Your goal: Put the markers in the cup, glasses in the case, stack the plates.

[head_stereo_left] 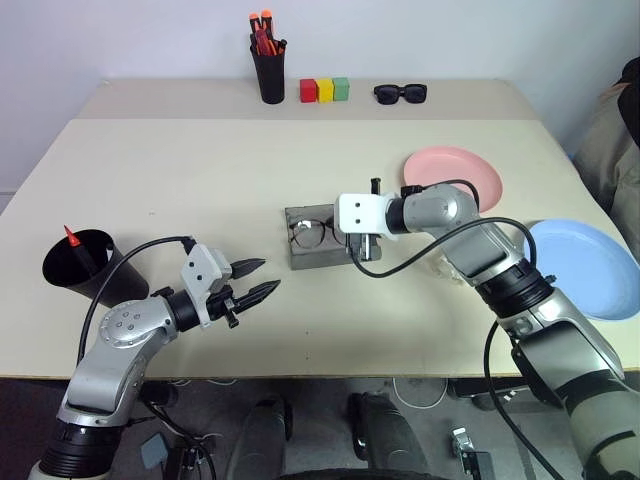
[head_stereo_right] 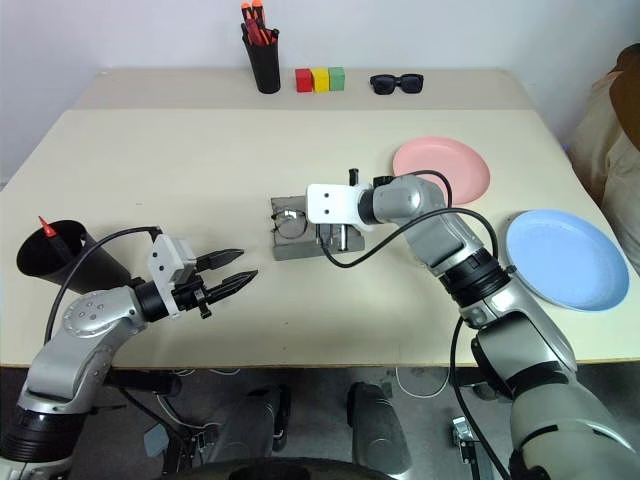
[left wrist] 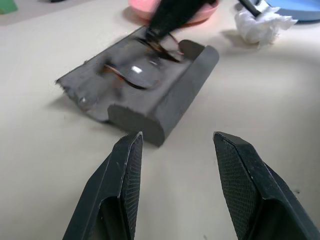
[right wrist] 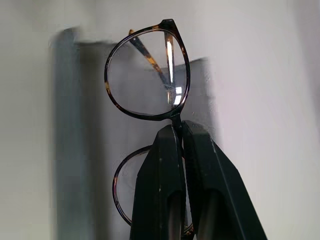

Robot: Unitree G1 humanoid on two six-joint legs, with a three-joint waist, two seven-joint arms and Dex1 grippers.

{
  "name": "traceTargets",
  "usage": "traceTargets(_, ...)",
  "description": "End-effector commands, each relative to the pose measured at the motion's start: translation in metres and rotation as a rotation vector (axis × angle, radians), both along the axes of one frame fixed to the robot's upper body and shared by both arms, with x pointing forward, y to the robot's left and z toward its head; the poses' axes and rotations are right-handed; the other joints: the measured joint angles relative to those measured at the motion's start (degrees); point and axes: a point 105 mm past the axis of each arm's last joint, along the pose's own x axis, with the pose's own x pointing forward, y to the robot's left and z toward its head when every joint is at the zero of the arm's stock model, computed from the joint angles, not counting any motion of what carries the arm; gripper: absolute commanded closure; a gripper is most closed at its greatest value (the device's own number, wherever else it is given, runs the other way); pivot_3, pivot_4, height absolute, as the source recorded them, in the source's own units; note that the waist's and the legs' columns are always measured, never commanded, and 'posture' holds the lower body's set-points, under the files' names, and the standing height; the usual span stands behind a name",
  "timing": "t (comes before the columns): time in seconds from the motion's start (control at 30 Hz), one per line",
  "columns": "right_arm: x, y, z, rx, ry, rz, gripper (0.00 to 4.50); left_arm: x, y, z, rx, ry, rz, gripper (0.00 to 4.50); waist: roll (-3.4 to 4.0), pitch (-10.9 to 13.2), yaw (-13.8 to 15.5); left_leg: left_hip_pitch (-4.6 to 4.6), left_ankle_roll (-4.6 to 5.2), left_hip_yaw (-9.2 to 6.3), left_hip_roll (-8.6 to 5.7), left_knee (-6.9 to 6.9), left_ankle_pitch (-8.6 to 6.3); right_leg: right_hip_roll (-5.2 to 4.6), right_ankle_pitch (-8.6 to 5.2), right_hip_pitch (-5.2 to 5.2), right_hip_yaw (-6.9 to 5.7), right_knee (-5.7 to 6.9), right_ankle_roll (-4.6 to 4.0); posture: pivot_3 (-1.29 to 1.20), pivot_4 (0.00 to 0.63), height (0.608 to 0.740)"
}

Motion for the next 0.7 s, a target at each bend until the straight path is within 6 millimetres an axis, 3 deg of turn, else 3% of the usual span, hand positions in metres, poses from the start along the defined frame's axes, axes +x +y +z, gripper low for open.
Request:
traceTargets(0.03, -0.005, -0.002, 0.006, -0.006, -0.023, 0.032, 4.46, -0.002, -0.003, 0.015, 0.004, -0.058, -0.004, 2.21, 0.00, 0.0, 0.0, 0.00, 0.00, 0.01, 0.00, 0.01, 0.00, 0.00, 0.00, 0.00, 0.00, 0.00, -0.01, 0.00, 0.150, 0.740)
traceTargets(0.37, -0.009, -0.002, 0.002, 0.013, 0.013, 0.015, 4.46, 0.008, -0.007, 0.022, 0.021, -0.050, 0.000, 2.21, 0.00, 0.0, -0.1, 0.01, 0.00, 0.01, -0.01, 0.01, 0.00, 0.03, 0.01, 0.00, 0.00, 0.01, 0.00, 0.00, 0.150, 0.740)
traceTargets(0.4, -0.008, -0.002, 0.005, 0.025, 0.013, 0.008, 3.86, 0.009, -0.006, 0.022, 0.023, -0.049, 0.001, 2.21, 0.00, 0.0, -0.1, 0.01, 0.00, 0.01, -0.01, 0.01, 0.00, 0.03, 0.01, 0.00, 0.00, 0.01, 0.00, 0.00, 0.150, 0.740)
traceTargets(0.43, -0.008, -0.002, 0.007, 0.033, 0.010, 0.002, 3.58, 0.010, -0.006, 0.023, 0.023, -0.047, 0.003, 2.21, 0.00, 0.0, -0.1, 0.01, 0.00, 0.01, -0.01, 0.01, 0.00, 0.03, 0.01, 0.00, 0.00, 0.01, 0.00, 0.00, 0.150, 0.740)
traceTargets(0.57, -0.006, -0.005, 0.021, 0.065, -0.030, -0.026, 1.65, 0.016, -0.005, 0.027, -0.008, -0.033, 0.026, 2.21, 0.00, 0.0, 0.0, 0.01, 0.00, 0.01, -0.01, 0.01, 0.00, 0.03, 0.02, 0.00, 0.00, 0.01, 0.00, 0.00, 0.150, 0.740)
traceTargets(0.63, -0.005, -0.007, 0.031, 0.099, -0.060, -0.051, 1.65, 0.022, -0.005, 0.033, -0.043, -0.026, 0.044, 2.21, 0.01, 0.0, 0.1, 0.01, -0.01, -0.01, -0.02, 0.02, 0.01, 0.03, 0.01, 0.00, 0.00, 0.02, 0.00, 0.00, 0.150, 0.740)
traceTargets(0.7, -0.008, -0.010, 0.040, 0.141, -0.075, -0.072, 1.59, 0.032, -0.007, 0.038, -0.065, -0.021, 0.072, 2.74, 0.00, 0.0, 0.1, 0.01, -0.01, -0.01, -0.04, 0.03, 0.01, 0.02, 0.05, 0.02, 0.00, 0.02, 0.06, 0.00, 0.150, 0.740)
